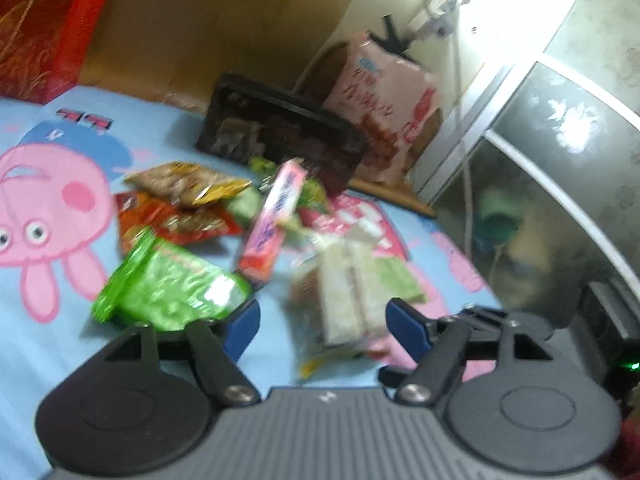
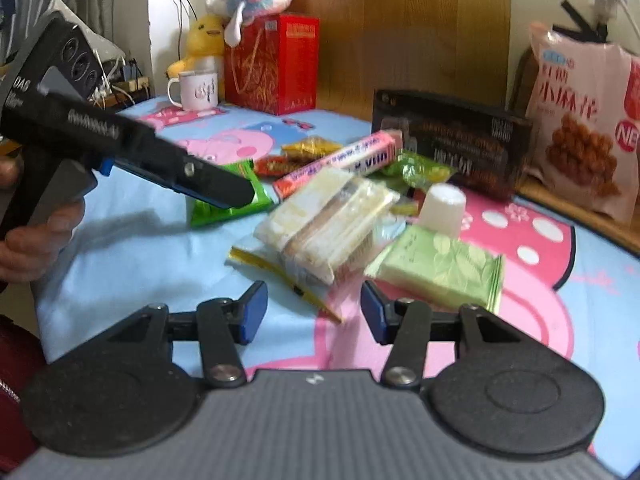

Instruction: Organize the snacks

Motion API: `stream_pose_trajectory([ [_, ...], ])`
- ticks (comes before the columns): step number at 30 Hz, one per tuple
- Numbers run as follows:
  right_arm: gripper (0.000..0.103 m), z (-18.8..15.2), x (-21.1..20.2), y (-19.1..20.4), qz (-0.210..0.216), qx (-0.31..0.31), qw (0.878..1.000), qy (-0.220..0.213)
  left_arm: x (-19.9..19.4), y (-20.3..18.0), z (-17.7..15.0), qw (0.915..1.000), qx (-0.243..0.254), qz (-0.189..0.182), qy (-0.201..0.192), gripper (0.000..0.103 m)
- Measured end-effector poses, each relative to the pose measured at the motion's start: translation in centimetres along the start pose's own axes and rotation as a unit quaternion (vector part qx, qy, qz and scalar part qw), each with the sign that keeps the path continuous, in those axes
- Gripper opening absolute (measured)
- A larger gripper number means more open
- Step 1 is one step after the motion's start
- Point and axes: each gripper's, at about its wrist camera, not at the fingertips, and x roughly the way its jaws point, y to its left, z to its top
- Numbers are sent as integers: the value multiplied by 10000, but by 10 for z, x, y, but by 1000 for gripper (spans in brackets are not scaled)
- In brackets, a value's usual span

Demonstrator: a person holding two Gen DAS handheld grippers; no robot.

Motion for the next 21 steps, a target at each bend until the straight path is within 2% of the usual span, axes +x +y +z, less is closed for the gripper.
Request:
stream_pose_trajectory([
  [4, 54, 3, 9, -5, 21, 123, 9999, 12, 20, -20, 3, 9995, 253, -55, 153, 74],
  [6, 54, 2, 16, -3, -16, 176, 9998, 113, 32, -25, 2, 9990, 309, -79, 299, 58],
  [9, 53, -1, 21, -1, -28, 222, 9997, 79, 39, -20, 0, 9991, 260, 47, 329, 52],
  [11, 50, -1, 21, 1, -85, 220, 9997, 58, 40, -10, 2, 9993, -44, -115, 360, 52],
  [12, 45, -1, 21, 1, -106, 251, 9996, 43, 39, -7, 3, 9990, -158, -186, 366, 52],
  [14, 41, 0, 19, 0, -142, 357, 9993, -5, 36, -3, 4, 9986, -243, -295, 374, 53],
  [18, 41, 4, 10, 2, -104, 359, 9991, -202, 25, -6, 2, 9989, -107, -364, 260, 58],
  [21, 41, 9, -1, 10, -95, 134, 9989, -450, 28, 3, 0, 9984, -279, -360, 340, 58],
])
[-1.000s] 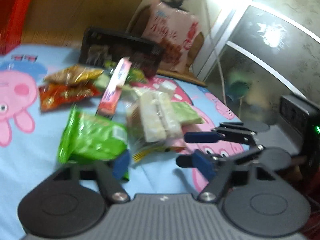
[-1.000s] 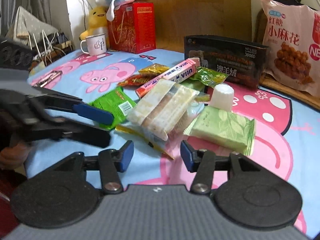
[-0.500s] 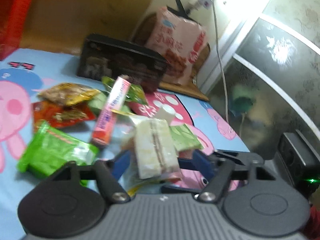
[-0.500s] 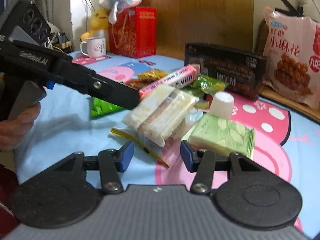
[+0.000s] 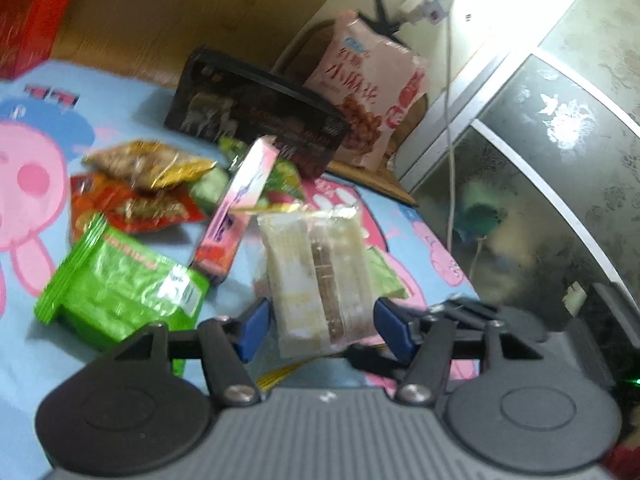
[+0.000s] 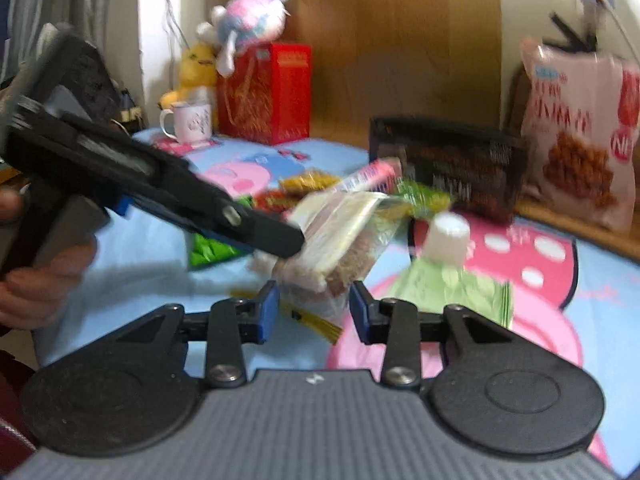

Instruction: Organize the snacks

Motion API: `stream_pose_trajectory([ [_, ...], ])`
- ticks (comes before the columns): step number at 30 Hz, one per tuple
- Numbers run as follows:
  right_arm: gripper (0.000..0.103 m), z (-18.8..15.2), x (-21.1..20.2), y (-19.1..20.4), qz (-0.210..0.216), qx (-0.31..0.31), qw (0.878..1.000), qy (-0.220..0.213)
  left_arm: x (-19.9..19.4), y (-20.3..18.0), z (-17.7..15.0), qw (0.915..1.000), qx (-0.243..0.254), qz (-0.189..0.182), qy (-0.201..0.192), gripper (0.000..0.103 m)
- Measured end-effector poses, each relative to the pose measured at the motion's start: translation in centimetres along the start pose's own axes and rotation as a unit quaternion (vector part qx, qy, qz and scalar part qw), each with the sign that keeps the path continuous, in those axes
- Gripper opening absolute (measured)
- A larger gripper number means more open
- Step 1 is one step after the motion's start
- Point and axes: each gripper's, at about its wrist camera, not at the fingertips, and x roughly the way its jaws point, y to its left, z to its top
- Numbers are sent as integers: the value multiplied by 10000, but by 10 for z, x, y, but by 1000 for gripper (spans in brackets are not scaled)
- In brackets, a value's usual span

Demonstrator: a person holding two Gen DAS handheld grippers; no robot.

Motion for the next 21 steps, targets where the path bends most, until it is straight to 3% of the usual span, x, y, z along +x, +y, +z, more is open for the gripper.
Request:
stream_pose_trajectory([
  [5, 41, 6, 2, 2, -37, -70, 10000, -11, 0, 12, 0, 9993, -318, -220, 14, 59],
  [8, 41, 4, 4, 1, 8, -39, 10000, 18, -2, 10, 1, 9990, -320, -306, 16, 74],
  [10, 41, 3, 6, 3, 67, -41, 10000, 19, -4, 8, 4, 9986, -303, -440, -26, 74],
  [16, 41, 5, 10, 13, 166, -211, 9996, -10, 2, 7, 7, 9993, -273, -263, 57, 74],
  [21, 43, -1, 6, 6, 39, -159, 9998, 78, -13, 12, 13, 9995, -232, -184, -135, 74],
])
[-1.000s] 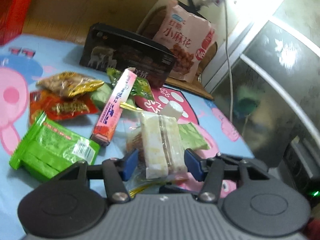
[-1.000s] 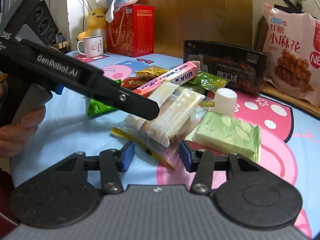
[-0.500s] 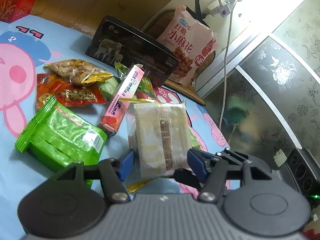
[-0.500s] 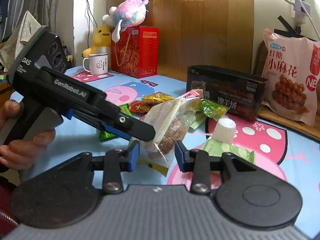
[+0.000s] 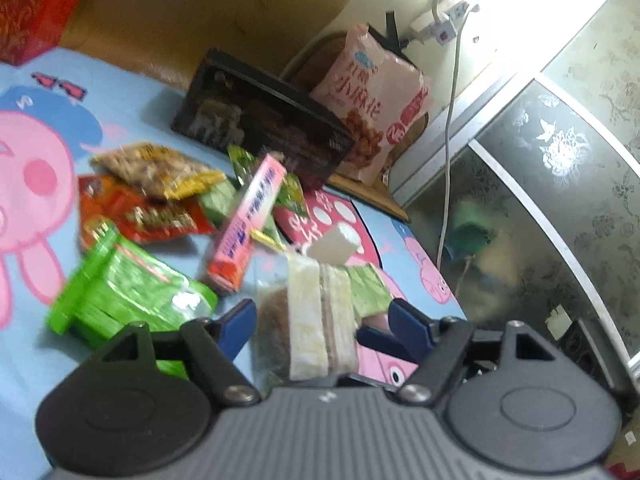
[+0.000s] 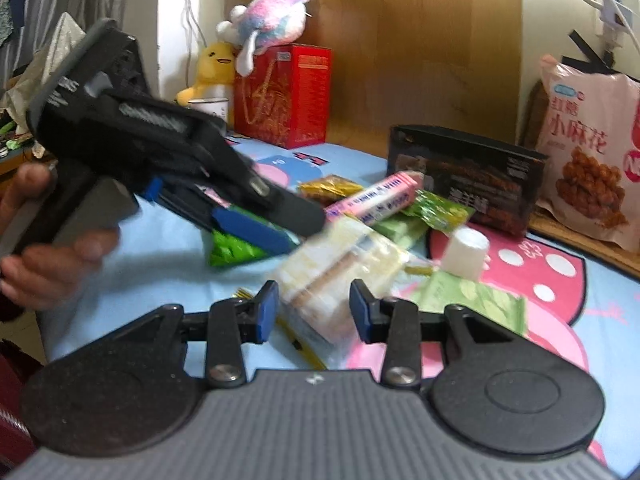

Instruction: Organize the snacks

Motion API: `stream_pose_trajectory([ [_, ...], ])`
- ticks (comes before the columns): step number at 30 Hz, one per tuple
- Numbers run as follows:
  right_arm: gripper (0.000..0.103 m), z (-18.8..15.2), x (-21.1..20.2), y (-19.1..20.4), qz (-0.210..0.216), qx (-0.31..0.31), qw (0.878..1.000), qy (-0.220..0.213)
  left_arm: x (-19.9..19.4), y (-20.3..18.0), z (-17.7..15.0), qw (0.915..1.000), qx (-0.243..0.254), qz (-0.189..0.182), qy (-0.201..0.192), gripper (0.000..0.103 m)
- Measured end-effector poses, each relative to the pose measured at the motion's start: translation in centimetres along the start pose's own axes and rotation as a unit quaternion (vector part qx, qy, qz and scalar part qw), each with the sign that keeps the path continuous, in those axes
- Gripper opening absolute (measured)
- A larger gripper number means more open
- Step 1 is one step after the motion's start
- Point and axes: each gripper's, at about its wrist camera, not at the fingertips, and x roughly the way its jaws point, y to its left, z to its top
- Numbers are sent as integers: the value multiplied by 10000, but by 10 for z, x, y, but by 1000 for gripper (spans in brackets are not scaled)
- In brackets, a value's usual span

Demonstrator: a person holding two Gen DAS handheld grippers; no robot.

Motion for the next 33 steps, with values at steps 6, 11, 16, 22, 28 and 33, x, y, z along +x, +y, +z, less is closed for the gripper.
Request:
stream_pose_trajectory([
  [6, 55, -14, 2, -13, -185, 223, 9993, 242, 7, -6, 7, 9998, 139, 19, 120, 72],
  [11, 55, -18, 11, -10, -10, 264, 9991, 325, 31, -14, 1, 9979, 366, 317, 432, 60],
  [16, 52, -17, 21, -3, -60, 134, 9997, 215, 27, -12, -4, 9980, 271, 439, 358, 53],
  [22, 47, -8, 0, -10, -82, 424, 9987, -288, -1, -34, 21, 9990, 379, -231, -11, 48],
  [28, 42, 31, 1, -27, -252, 317, 9969, -668, 15, -62, 63, 9960, 841, -279, -77, 43],
  [33, 41, 44, 18, -44, -147, 437, 9976, -523, 17, -29, 80, 9992, 385, 49, -128, 50],
])
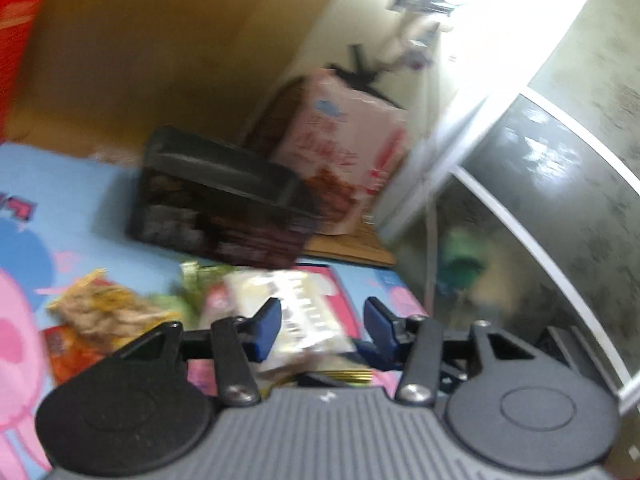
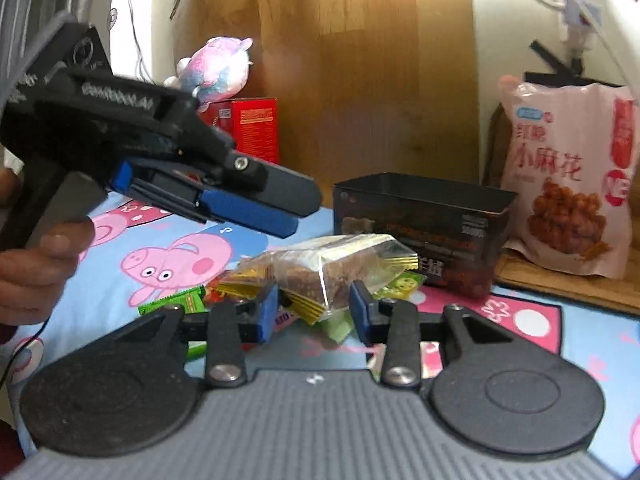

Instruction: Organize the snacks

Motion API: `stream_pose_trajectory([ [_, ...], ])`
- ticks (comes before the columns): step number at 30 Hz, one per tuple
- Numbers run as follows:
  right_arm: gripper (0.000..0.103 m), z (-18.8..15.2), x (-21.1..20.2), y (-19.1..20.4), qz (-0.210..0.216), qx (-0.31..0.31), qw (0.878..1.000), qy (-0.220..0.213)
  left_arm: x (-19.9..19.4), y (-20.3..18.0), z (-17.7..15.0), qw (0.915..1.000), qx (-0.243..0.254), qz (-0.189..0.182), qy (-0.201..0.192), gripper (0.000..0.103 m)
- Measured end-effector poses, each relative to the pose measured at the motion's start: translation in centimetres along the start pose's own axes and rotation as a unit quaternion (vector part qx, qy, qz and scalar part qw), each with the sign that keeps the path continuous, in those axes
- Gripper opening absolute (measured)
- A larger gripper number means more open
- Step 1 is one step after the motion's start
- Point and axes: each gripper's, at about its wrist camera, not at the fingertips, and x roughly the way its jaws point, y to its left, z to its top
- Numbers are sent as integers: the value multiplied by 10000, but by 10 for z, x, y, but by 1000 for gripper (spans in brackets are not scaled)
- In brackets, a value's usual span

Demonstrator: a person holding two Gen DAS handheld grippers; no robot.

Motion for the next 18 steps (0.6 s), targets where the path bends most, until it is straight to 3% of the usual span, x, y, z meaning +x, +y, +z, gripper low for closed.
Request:
stream_pose_trajectory([
  [5, 37, 1, 29, 17, 143, -575, 9980, 208, -2, 25, 1, 9995, -271, 146, 14, 70],
  [10, 35, 5, 53, 32, 384, -968, 9943, 236, -3, 34, 6, 9985, -143, 525, 70, 75],
  [18, 35, 1, 61, 28, 484, -791, 9953, 294, 0, 58, -2, 9945, -236, 1015, 61, 85],
])
